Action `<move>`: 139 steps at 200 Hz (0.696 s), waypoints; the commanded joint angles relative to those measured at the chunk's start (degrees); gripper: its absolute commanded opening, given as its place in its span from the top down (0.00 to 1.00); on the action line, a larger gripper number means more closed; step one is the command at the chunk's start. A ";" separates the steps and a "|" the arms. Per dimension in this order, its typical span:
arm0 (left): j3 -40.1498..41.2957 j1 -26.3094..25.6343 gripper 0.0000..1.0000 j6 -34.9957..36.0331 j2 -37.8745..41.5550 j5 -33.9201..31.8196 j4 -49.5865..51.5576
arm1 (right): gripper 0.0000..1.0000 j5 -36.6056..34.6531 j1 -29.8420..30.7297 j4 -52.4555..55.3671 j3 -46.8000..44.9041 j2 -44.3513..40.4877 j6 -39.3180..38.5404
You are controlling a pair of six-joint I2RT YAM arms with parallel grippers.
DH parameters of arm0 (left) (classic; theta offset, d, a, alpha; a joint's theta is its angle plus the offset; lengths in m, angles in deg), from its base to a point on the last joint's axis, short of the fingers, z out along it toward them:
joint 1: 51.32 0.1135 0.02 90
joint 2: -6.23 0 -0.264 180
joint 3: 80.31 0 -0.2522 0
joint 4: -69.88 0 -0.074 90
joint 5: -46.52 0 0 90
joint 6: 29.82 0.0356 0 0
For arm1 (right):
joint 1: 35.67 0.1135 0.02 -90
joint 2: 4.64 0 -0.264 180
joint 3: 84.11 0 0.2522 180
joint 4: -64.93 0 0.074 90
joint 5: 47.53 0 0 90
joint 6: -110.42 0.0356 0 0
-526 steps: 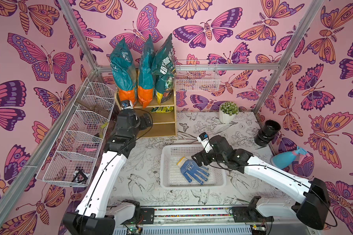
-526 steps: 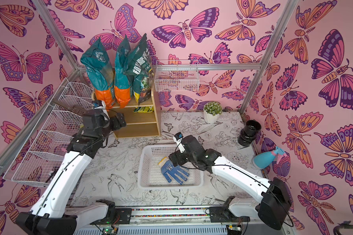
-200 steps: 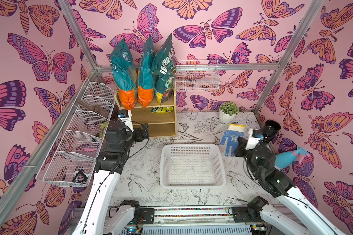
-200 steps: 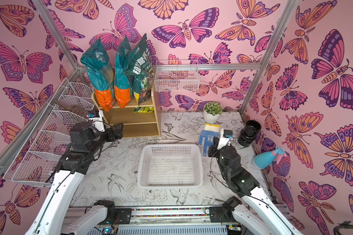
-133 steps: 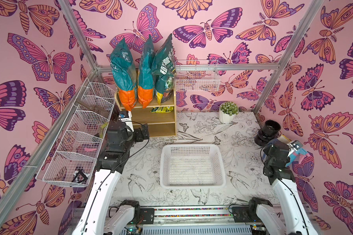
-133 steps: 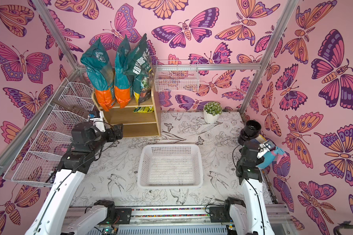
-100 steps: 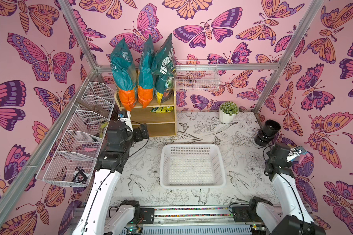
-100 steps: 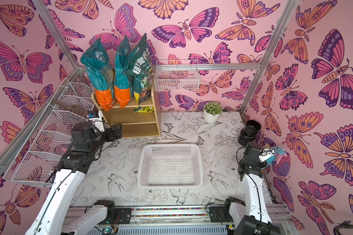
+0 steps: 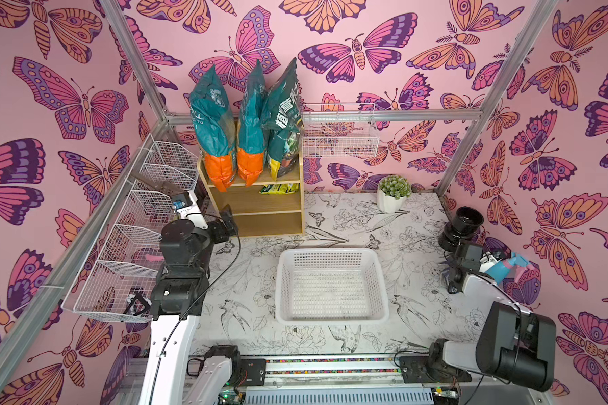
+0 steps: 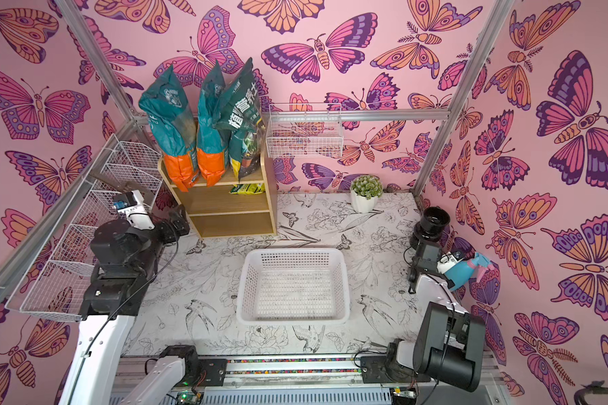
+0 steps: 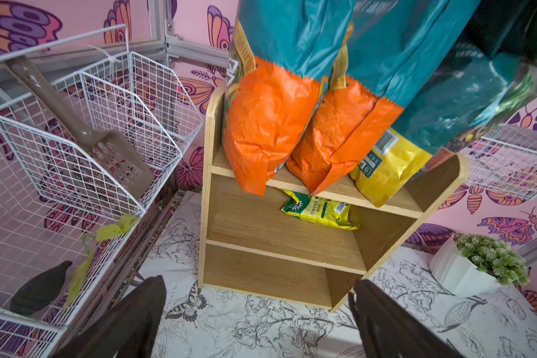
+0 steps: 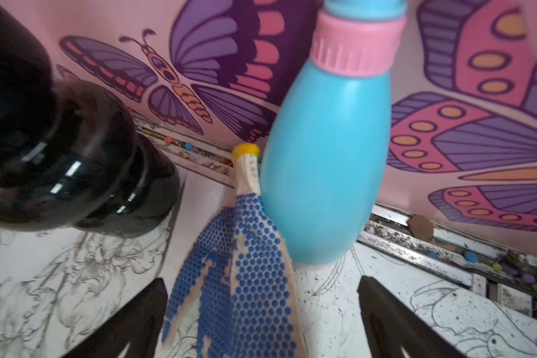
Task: Take down the fertilizer bag from the shelf
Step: Place the distractor at the center of the board, then pick up the fertilizer bag from the shelf.
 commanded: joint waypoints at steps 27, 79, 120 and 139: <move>-4.50 0.30 0.00 -0.38 -3.79 0.66 -10.98 | 0.01 -21.22 26.31 -6.98 8.34 -9.54 -19.10; -12.96 0.12 0.00 5.66 -15.63 0.08 -22.59 | 0.01 -9.76 41.48 -18.52 5.64 -10.00 -21.03; -21.88 0.04 0.00 9.86 -27.59 1.01 -25.92 | 0.01 -3.55 45.60 -26.28 1.34 -6.99 -25.31; -25.94 0.08 0.00 9.25 -32.24 1.98 -26.27 | 0.01 -3.10 45.64 -25.85 1.50 -5.47 -26.56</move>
